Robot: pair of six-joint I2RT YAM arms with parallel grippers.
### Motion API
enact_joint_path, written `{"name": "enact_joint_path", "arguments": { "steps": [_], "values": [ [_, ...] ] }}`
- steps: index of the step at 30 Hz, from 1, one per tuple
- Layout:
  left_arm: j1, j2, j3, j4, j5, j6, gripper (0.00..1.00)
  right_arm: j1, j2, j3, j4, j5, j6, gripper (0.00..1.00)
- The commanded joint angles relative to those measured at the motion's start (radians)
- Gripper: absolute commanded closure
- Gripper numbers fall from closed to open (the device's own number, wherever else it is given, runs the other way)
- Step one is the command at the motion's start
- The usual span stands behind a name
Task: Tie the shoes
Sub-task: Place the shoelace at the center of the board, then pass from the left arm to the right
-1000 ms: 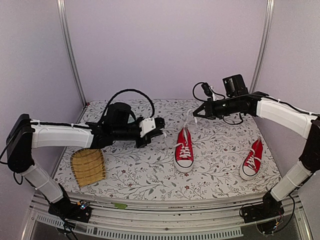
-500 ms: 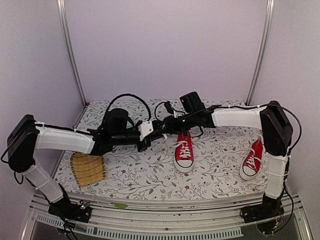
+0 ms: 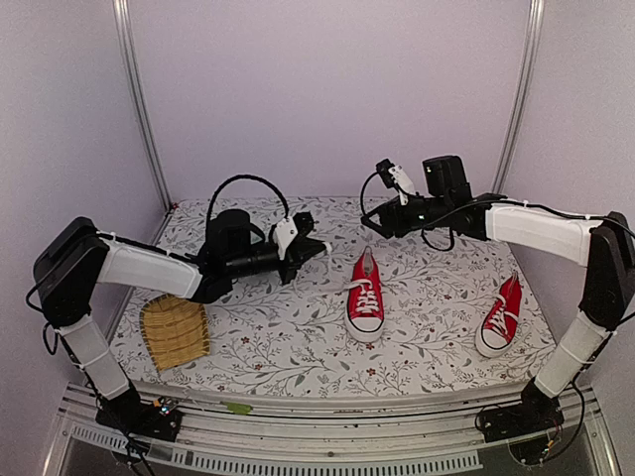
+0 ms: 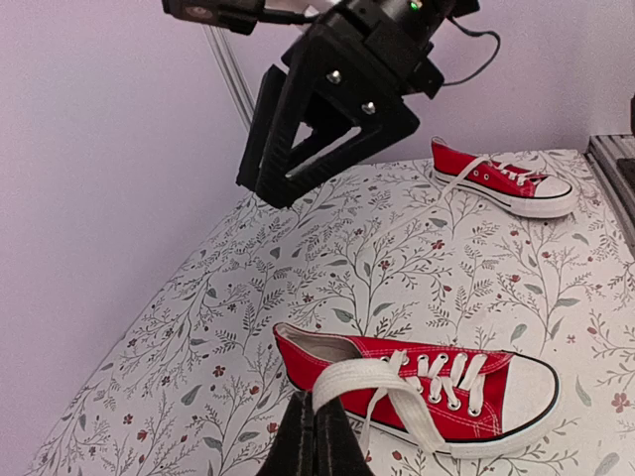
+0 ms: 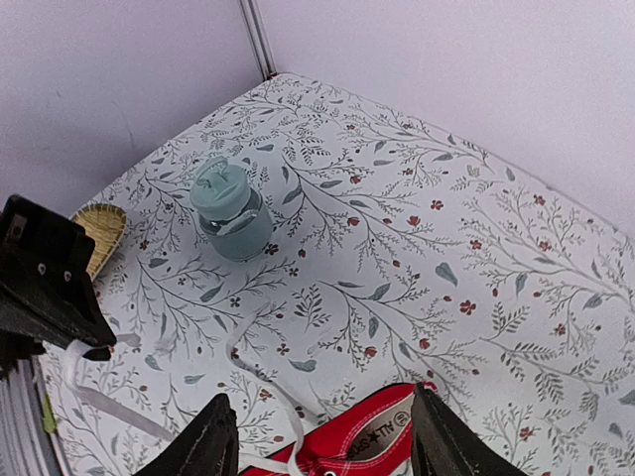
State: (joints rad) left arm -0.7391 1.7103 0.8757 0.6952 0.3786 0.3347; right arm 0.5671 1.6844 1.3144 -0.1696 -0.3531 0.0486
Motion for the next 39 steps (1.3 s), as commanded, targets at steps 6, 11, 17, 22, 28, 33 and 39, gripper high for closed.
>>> {"name": "enact_joint_path", "arguments": {
  "steps": [6,11,17,22,28,33,39],
  "values": [
    [0.011,0.055,0.066,0.181,0.049,-0.02,1.0,0.014,0.074,-0.152,0.511,-0.066,-0.539,0.38],
    [0.039,0.123,0.079,0.328,0.066,-0.079,1.0,0.014,0.138,-0.125,0.53,-0.274,-0.584,0.39],
    [0.061,0.186,0.118,0.414,0.144,-0.159,1.0,0.014,0.167,-0.114,0.556,-0.409,-0.576,0.43],
    [0.063,0.224,0.138,0.445,0.187,-0.189,1.0,0.016,0.227,-0.055,0.558,-0.487,-0.52,0.55],
    [0.067,0.245,0.144,0.475,0.221,-0.215,1.0,0.018,0.268,-0.019,0.579,-0.558,-0.475,0.6],
    [0.072,0.247,0.14,0.486,0.221,-0.231,1.0,0.025,0.288,0.009,0.587,-0.625,-0.45,0.64],
    [0.071,0.246,0.142,0.482,0.222,-0.223,1.0,0.028,0.29,0.014,0.579,-0.677,-0.445,0.76]
  ]
}}
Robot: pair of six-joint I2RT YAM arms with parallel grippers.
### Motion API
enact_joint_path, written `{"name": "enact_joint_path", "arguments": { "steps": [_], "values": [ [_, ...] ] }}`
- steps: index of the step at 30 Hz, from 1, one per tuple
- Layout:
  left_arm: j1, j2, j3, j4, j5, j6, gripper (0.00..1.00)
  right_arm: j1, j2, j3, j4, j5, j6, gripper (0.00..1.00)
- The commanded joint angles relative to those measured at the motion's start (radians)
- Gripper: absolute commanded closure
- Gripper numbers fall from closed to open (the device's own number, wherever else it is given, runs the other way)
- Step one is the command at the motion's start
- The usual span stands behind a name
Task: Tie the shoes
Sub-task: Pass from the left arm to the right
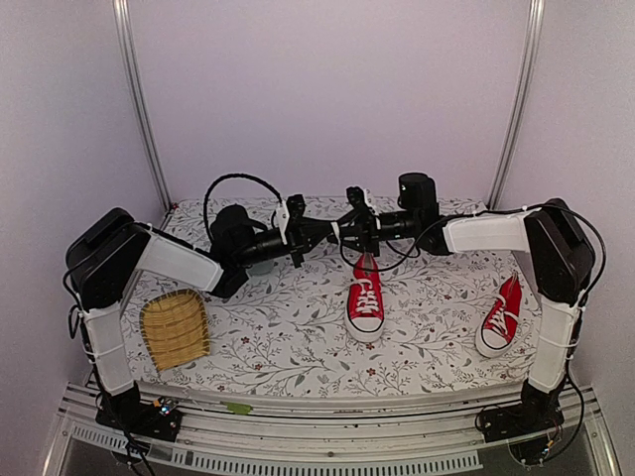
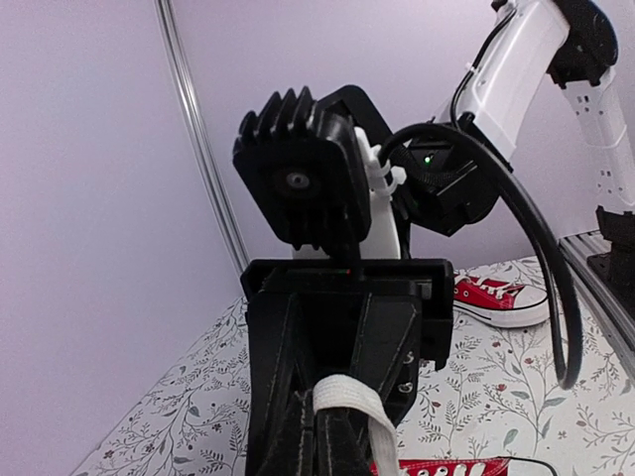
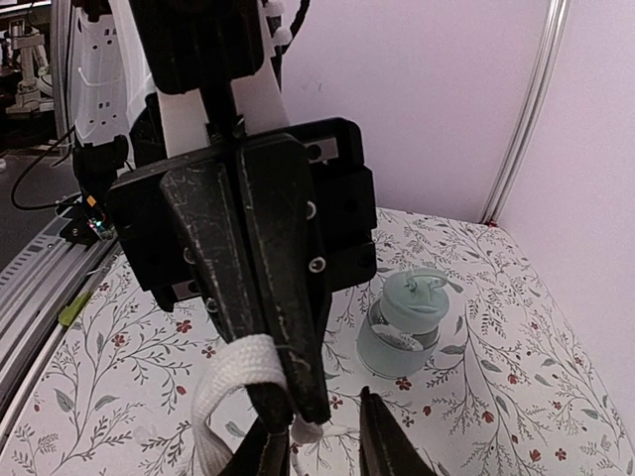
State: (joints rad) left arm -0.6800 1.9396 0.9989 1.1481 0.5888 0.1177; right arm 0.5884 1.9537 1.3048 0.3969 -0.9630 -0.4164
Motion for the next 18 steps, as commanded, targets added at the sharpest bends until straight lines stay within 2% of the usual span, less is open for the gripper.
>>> {"name": "enact_joint_path", "arguments": {
  "steps": [1,2,5,9,10,12,13,14,15,18],
  "values": [
    [0.011,0.018,0.021,0.024,0.015,-0.005,1.0,0.007,0.021,0.025,0.011,-0.074,0.024,0.78],
    [0.011,0.018,0.023,0.023,0.018,-0.005,1.0,0.008,0.021,0.026,0.009,-0.082,0.025,0.79],
    [0.012,0.017,0.022,0.023,0.017,-0.007,1.0,0.01,0.018,0.028,0.005,-0.089,0.027,0.97],
    [0.012,0.012,0.016,-0.001,-0.001,-0.02,1.0,0.008,0.003,0.028,-0.017,-0.063,0.033,1.0],
    [0.016,-0.001,0.013,-0.028,0.001,-0.025,0.88,0.0,-0.003,0.027,-0.024,-0.04,0.041,1.0],
    [0.031,-0.044,-0.003,-0.115,0.02,-0.019,0.46,-0.013,-0.015,0.017,-0.041,0.02,0.068,1.0],
    [0.042,-0.072,-0.015,-0.183,0.036,-0.002,0.3,-0.017,-0.026,0.007,-0.057,0.066,0.078,1.0],
    [0.054,-0.103,-0.023,-0.26,0.049,0.025,0.21,-0.019,-0.039,-0.006,-0.073,0.104,0.079,1.0],
    [0.068,-0.136,-0.027,-0.365,0.057,0.064,0.17,-0.019,-0.055,-0.019,-0.087,0.145,0.07,1.0],
    [0.104,-0.198,0.031,-0.793,0.071,0.246,0.18,-0.02,-0.101,-0.06,-0.117,0.254,0.067,1.0]
  ]
}}
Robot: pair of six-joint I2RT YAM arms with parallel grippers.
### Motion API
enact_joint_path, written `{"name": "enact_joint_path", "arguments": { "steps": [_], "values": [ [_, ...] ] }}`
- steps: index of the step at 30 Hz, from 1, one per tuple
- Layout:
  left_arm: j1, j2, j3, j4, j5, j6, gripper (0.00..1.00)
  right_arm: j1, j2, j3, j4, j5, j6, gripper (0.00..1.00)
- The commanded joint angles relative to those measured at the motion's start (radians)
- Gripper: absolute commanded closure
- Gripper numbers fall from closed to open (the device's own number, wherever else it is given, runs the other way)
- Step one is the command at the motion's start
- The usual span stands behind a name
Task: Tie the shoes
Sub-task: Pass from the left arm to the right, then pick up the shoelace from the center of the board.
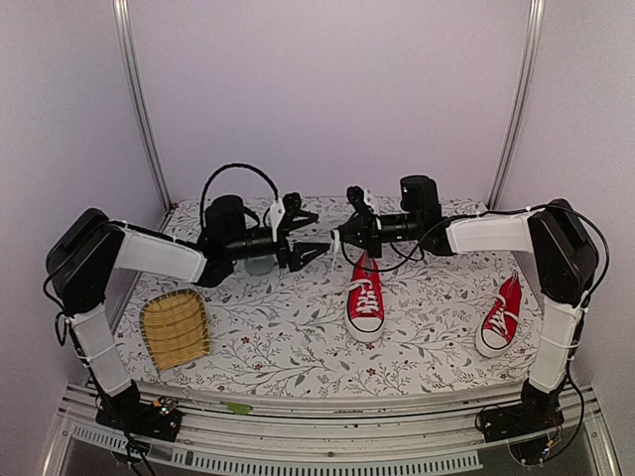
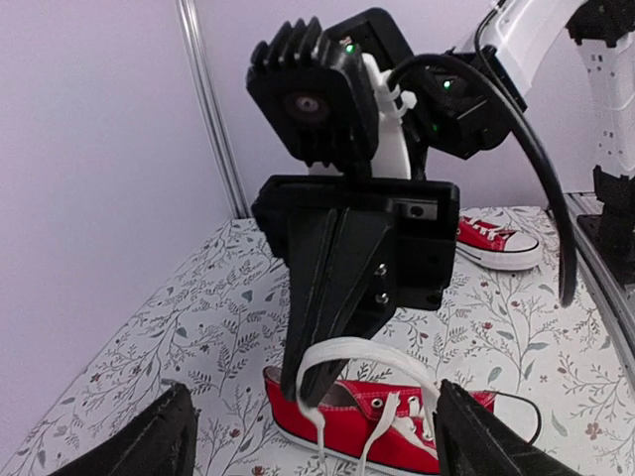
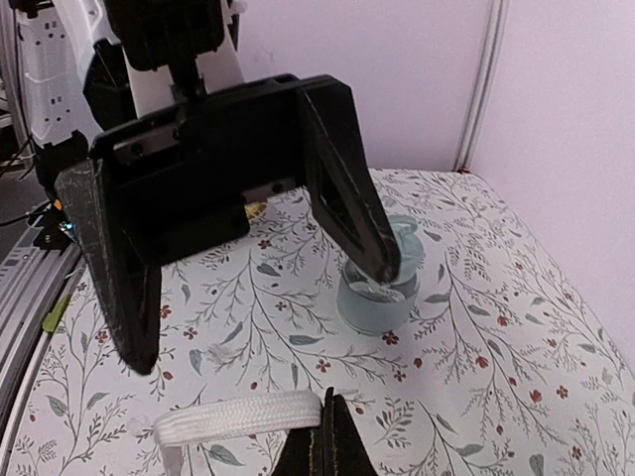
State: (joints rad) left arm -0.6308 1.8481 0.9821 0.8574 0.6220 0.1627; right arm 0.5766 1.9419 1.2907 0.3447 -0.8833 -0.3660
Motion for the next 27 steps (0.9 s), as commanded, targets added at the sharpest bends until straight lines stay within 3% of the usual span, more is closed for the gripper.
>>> {"name": "enact_joint_path", "arguments": {
  "steps": [1,3,7,11,17,20,24,26,27],
  "values": [
    [0.062,-0.108,0.086,-0.664,0.039,0.307,0.19,-0.009,-0.102,-0.052,-0.084,0.2,0.016,1.0],
    [0.07,-0.076,0.184,-1.028,0.015,0.461,0.23,-0.009,-0.125,-0.06,-0.122,0.248,0.013,1.0],
    [0.073,0.075,0.361,-1.323,-0.151,0.596,0.26,-0.011,-0.158,-0.06,-0.186,0.289,0.014,1.0],
    [0.066,0.206,0.429,-1.387,-0.177,0.685,0.25,-0.01,-0.188,-0.069,-0.214,0.314,0.017,1.0],
    [0.039,0.284,0.439,-1.297,-0.227,0.752,0.22,-0.011,-0.204,-0.071,-0.26,0.327,0.015,0.99],
    [0.02,0.301,0.413,-1.231,-0.31,0.765,0.25,-0.01,-0.21,-0.069,-0.273,0.326,0.016,0.99],
    [0.009,0.293,0.38,-1.221,-0.356,0.802,0.48,-0.01,-0.218,-0.063,-0.292,0.323,0.009,0.99],
    [0.007,0.288,0.375,-1.242,-0.362,0.821,0.72,-0.011,-0.219,-0.056,-0.308,0.327,-0.001,0.99],
    [0.005,0.287,0.375,-1.254,-0.368,0.826,0.9,-0.01,-0.22,-0.051,-0.315,0.331,-0.004,0.99]
  ]
}}
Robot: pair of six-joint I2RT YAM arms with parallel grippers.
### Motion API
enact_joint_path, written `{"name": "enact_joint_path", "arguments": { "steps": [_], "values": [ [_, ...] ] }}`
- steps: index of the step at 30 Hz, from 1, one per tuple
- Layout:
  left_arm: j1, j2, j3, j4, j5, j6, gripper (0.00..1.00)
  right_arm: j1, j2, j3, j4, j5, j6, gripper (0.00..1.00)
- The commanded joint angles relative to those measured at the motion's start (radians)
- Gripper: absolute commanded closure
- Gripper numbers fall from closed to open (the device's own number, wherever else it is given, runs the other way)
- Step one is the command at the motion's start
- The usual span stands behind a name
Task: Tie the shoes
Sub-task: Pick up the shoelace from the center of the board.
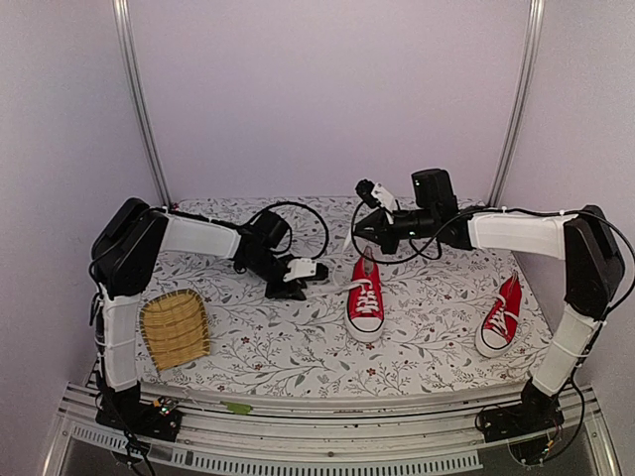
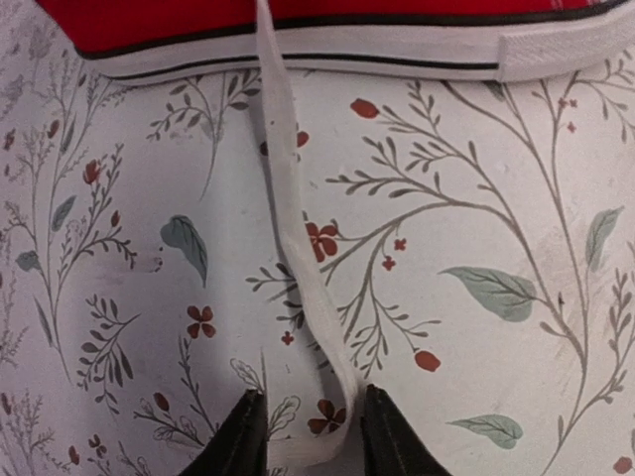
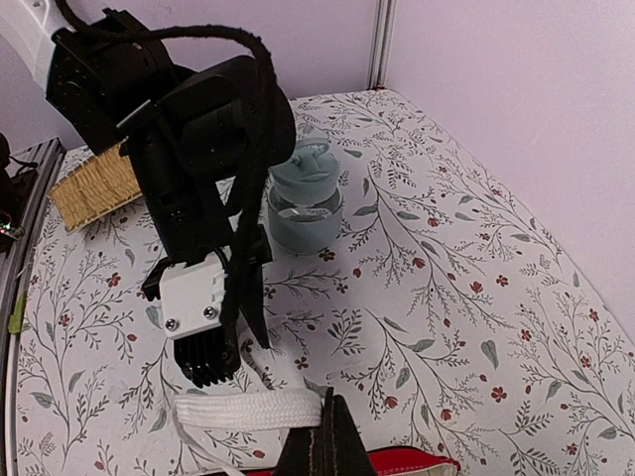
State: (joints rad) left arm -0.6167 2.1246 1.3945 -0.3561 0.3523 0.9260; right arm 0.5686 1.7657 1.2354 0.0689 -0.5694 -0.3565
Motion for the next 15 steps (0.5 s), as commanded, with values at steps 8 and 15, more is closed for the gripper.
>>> {"name": "enact_joint_path", "arguments": {
  "steps": [8,15],
  "values": [
    [-0.022,-0.136,-0.215,0.502,-0.214,-0.112,1.0,-0.003,-0.038,0.007,-0.033,0.023,0.028,0.99],
    [-0.107,-0.249,-0.333,0.887,-0.087,-0.251,1.0,-0.003,0.0,0.032,-0.031,0.035,0.192,0.99]
  ]
}}
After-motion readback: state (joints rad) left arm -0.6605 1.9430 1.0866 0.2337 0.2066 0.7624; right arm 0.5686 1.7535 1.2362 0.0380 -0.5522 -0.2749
